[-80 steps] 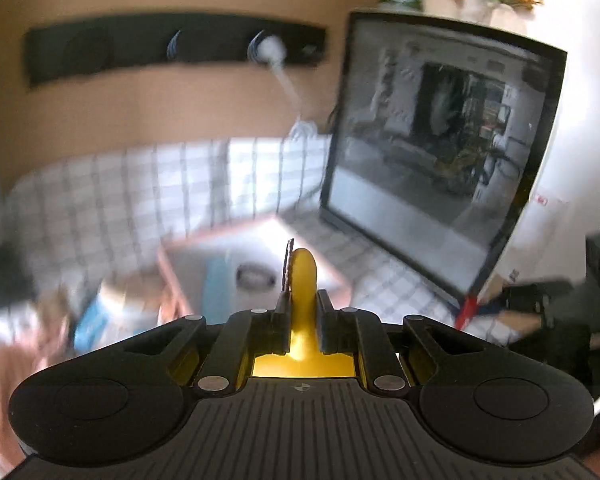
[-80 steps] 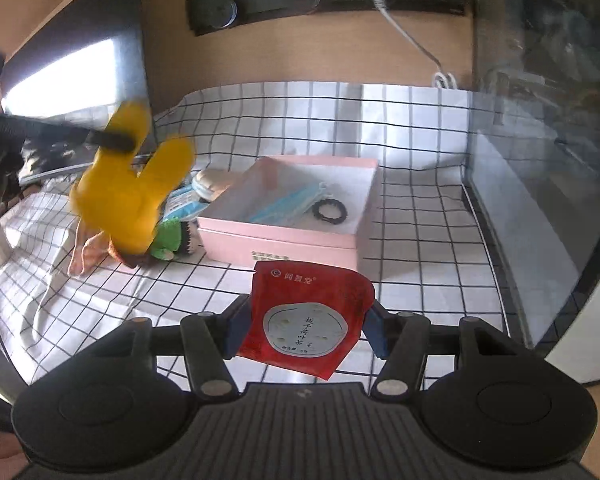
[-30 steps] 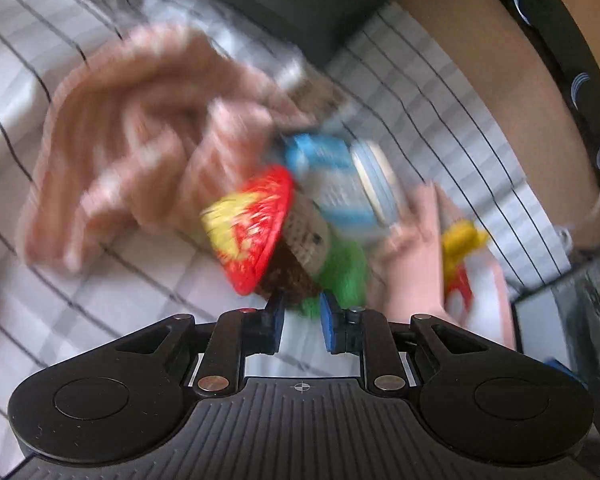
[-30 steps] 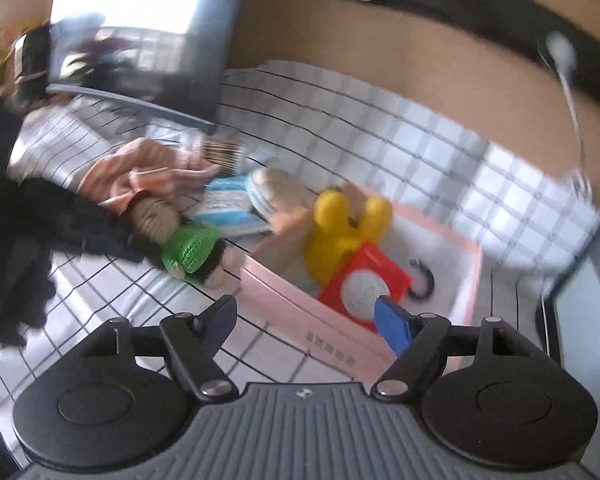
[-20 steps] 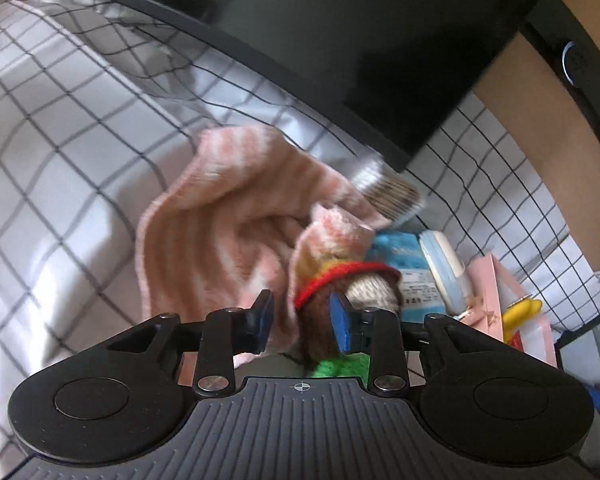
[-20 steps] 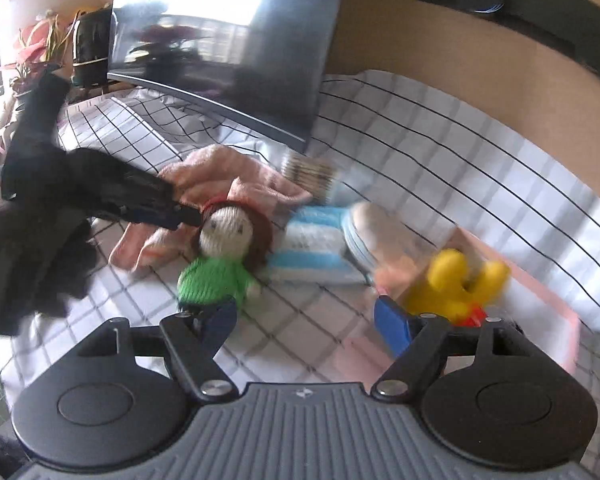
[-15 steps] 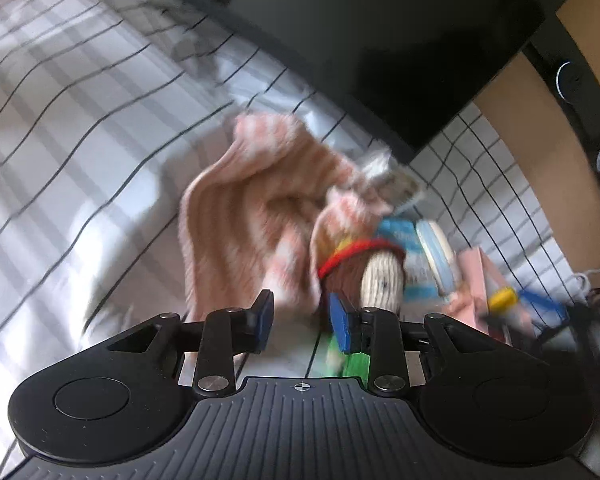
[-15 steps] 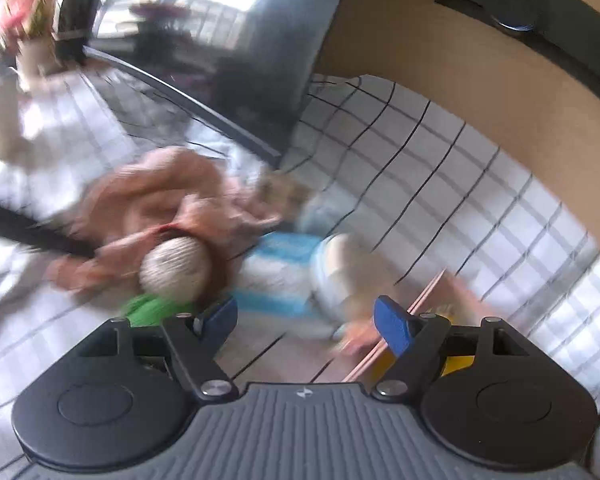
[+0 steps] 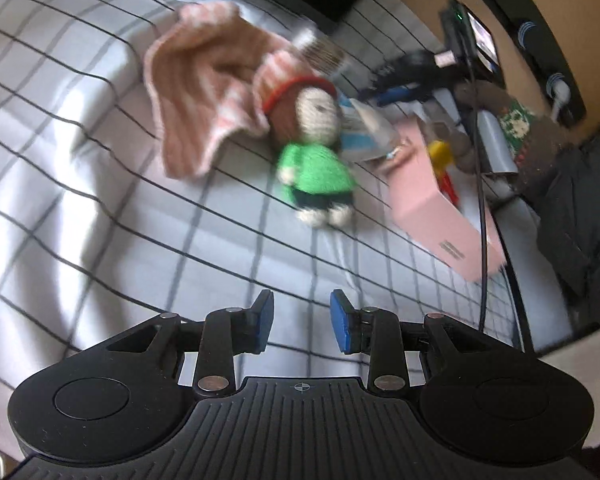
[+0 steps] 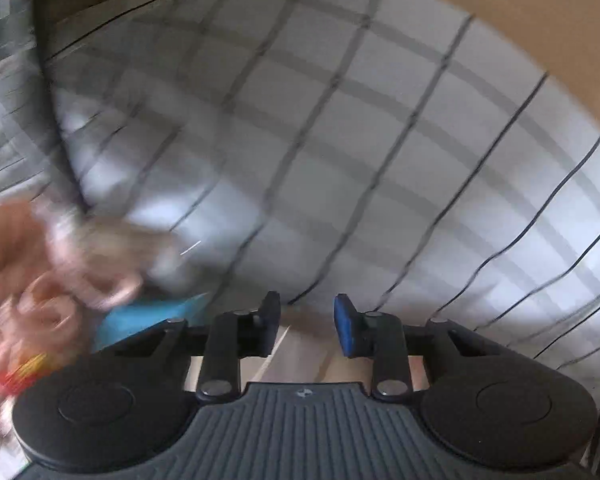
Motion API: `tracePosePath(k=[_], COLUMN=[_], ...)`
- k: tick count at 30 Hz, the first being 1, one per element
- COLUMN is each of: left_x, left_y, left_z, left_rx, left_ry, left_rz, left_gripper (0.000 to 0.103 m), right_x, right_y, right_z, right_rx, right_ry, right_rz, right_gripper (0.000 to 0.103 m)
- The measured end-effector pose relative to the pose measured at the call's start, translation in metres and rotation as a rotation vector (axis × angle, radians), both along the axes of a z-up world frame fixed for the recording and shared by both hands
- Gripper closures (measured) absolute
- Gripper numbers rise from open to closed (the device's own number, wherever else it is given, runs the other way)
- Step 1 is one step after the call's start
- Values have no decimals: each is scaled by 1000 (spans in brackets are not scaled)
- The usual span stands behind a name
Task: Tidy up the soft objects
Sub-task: 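Reach the left tool toward the beige and blue packets beside the doll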
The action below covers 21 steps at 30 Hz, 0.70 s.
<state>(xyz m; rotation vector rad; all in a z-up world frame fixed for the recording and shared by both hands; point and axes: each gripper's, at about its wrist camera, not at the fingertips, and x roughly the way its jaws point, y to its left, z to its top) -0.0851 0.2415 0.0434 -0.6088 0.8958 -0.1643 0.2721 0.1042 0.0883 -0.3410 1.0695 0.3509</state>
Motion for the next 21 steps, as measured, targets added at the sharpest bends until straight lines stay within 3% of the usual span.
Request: tracePosePath(k=[6, 8, 10, 14, 17, 18, 19, 21], left_x=[14, 20, 27, 41, 54, 58, 60, 69], left_y=[-6, -4, -3, -7, -14, -18, -23, -33], left_z=[5, 9, 12, 21, 26, 30, 37, 50], left_rx=[-7, -3, 0, -2, 26, 39, 59, 86], left_ry=[-30, -40, -50, -71, -79, -94, -119, -172], left_rz=[-49, -42, -38, -54, -31, -25, -28, -59], left_gripper=[69, 69, 69, 69, 69, 69, 69, 69], right_x=[-81, -107, -129, -185, -200, -206, -214, -213], right_y=[-5, -17, -31, -51, -60, -63, -68, -73], right_z=[12, 6, 0, 0, 3, 5, 7, 8], right_rx=[108, 164, 205, 205, 167, 147, 120, 118], right_ry=[72, 155, 186, 108, 22, -20, -82, -114], right_rz=[83, 69, 60, 88, 75, 77, 69, 51], right_gripper=[73, 73, 79, 79, 61, 50, 50, 51])
